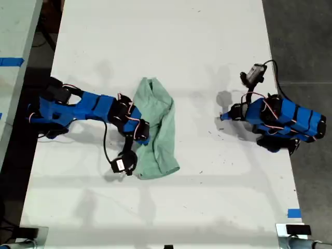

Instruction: Fold t shirt

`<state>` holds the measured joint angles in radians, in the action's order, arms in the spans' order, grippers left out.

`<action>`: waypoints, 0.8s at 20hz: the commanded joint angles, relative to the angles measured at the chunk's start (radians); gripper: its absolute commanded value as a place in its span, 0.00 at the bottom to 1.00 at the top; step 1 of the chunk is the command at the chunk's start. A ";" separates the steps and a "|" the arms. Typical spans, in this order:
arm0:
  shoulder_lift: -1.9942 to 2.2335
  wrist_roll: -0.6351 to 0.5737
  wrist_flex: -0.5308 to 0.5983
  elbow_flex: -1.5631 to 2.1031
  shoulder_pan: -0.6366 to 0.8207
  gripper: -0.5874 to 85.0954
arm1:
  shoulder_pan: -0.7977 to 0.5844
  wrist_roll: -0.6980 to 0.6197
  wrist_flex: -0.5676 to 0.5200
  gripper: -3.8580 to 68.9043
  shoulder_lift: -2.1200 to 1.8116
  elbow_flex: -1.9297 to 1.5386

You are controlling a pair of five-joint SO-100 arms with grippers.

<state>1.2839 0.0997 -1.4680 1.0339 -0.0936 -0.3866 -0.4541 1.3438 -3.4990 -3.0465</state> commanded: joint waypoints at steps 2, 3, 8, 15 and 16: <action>-0.014 -0.064 0.101 -0.058 0.069 0.02 | -0.003 -0.006 0.009 0.05 -0.012 -0.052; -0.029 -0.078 0.123 -0.058 0.075 0.08 | -0.003 -0.006 0.009 0.05 -0.012 -0.052; 0.023 -0.089 0.118 -0.057 0.080 0.29 | -0.006 -0.011 0.009 0.05 -0.012 -0.051; 0.586 -0.049 -0.028 0.135 0.063 0.12 | -0.011 -0.014 0.009 0.05 -0.012 -0.051; 0.687 -0.049 -0.028 0.206 0.067 0.07 | -0.011 -0.014 0.009 0.05 -0.012 -0.051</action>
<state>1.7257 0.0353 -1.4895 1.1720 -0.0291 -0.3866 -0.4541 1.3438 -3.4990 -3.0465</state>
